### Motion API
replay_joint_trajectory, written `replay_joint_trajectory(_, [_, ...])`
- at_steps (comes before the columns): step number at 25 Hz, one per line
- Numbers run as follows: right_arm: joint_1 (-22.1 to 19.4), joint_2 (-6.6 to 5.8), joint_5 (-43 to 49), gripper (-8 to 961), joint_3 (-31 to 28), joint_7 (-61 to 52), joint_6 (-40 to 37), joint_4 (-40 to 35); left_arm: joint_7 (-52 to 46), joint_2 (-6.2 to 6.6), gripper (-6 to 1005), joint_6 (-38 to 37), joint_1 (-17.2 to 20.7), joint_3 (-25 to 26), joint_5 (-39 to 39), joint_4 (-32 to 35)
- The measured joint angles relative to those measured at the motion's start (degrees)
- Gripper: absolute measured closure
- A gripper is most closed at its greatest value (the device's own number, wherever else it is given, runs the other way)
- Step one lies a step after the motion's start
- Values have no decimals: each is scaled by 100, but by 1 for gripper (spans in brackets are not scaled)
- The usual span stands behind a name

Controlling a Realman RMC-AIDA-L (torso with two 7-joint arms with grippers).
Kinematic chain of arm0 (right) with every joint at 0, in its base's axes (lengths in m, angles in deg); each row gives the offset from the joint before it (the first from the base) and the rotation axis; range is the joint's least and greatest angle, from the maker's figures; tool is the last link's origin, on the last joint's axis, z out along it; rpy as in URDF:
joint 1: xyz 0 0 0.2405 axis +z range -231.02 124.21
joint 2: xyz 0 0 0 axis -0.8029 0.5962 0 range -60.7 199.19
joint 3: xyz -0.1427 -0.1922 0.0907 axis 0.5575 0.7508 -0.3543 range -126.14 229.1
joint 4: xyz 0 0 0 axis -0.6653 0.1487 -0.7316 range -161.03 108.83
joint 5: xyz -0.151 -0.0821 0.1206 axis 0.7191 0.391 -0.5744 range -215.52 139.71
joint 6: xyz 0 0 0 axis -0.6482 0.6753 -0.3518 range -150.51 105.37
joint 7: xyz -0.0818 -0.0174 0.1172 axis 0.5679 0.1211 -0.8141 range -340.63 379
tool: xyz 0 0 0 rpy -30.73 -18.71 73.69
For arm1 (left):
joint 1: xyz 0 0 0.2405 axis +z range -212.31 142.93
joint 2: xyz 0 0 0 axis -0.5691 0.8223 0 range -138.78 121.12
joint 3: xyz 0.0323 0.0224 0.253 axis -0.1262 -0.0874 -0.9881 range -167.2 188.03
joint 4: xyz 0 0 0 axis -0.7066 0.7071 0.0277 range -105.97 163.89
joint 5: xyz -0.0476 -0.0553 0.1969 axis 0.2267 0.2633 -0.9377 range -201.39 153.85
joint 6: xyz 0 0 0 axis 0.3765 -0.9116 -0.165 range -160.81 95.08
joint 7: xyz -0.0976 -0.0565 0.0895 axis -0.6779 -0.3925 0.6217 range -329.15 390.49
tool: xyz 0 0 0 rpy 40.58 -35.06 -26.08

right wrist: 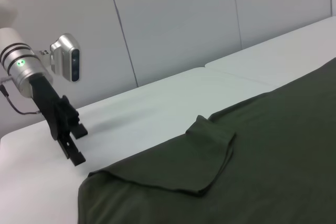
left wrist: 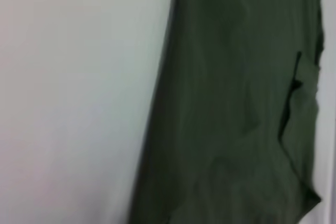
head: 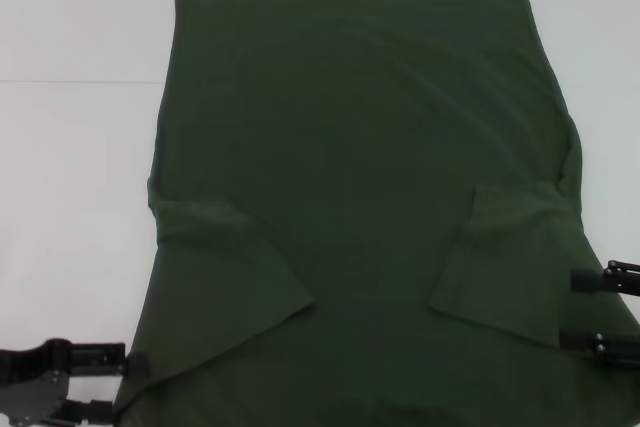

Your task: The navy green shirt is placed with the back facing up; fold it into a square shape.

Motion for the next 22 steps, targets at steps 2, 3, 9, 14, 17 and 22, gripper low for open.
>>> replay_joint_trajectory(2, [0,4,-3,157,-6,1,7,1,-3,-13,66,101,-7,-109,-58,-1])
replay_joint_trajectory(3, [1,8,-3,157,-11,0,10,2,-3,-17,66,138,-11,-137,-87,-1])
replay_joint_trajectory(9, [3,33,10,160,-22,4,21,-24,-14,-25,66,392,-15,-152,-287,-1])
replay_joint_trajectory(14, [-12,46,20,162,34,188,2,-30,-16,-46,66,462,-14,-209,-299,-2])
replay_joint_trajectory(17, [-18,78,22,163,54,344,-56,-32,-17,-55,66,506,-14,-219,-301,-1])
replay_joint_trajectory(22, [-18,104,25,164,58,367,-63,-33,45,-93,66,581,-35,-235,-300,2])
